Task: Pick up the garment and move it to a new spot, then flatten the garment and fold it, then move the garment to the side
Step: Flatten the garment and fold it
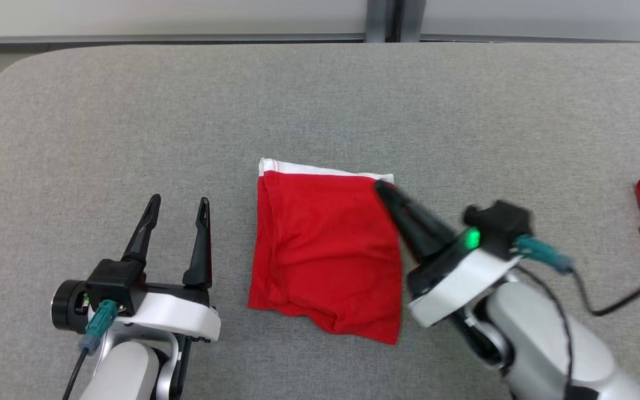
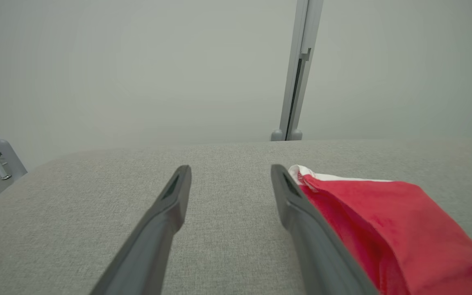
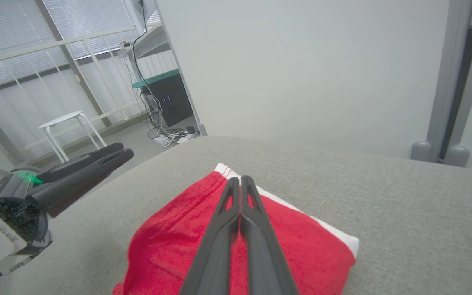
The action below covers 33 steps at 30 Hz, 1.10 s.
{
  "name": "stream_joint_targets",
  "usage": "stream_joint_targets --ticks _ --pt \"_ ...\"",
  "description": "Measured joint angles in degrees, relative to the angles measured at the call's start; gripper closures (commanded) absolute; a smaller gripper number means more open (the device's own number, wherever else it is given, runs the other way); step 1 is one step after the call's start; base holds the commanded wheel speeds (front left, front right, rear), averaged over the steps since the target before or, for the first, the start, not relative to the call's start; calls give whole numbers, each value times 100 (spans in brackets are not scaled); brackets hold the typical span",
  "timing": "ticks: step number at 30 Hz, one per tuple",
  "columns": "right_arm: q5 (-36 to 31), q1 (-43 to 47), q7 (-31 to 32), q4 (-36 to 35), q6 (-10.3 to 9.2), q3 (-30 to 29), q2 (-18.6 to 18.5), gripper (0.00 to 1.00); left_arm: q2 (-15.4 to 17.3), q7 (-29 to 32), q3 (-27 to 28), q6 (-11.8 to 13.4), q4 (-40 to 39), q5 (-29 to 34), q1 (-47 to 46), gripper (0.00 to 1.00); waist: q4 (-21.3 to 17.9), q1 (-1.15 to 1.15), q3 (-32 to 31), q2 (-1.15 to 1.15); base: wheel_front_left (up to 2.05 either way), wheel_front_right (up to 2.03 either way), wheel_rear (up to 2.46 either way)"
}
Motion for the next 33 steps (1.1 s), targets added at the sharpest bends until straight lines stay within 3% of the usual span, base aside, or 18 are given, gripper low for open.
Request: stream_joint_targets --ticks 1,2,3,10,15,21,33 --pt "-94 115 -5 -104 0 -347 -37 59 14 2 -2 20 -22 1 15 0 -25 0 -27 0 0 0 0" --pt "-179 240 -8 -205 0 -671 -58 7 35 10 16 32 -40 1 33 0 -52 0 -51 0 0 0 0" --pt "-307 393 -18 -307 0 -1011 -65 0 52 26 21 49 -60 1 57 0 -78 0 -78 0 0 0 0" --pt "-1284 1507 89 -1121 0 -3177 126 0 210 56 145 181 -279 0 198 0 -254 0 -259 0 0 0 0" --pt "-1814 2273 443 -1735 0 -4056 335 0 331 85 189 232 -486 -14 422 0 -335 0 -407 0 0 0 0" --pt "-2104 3132 824 -2265 0 -4439 534 0 397 177 151 298 -695 -53 901 0 -403 0 -742 0 0 0 0" --pt "-2142 3930 1201 -2648 0 -4529 664 0 508 405 129 504 -928 -140 1638 0 -460 0 -1398 0 0 0 0"
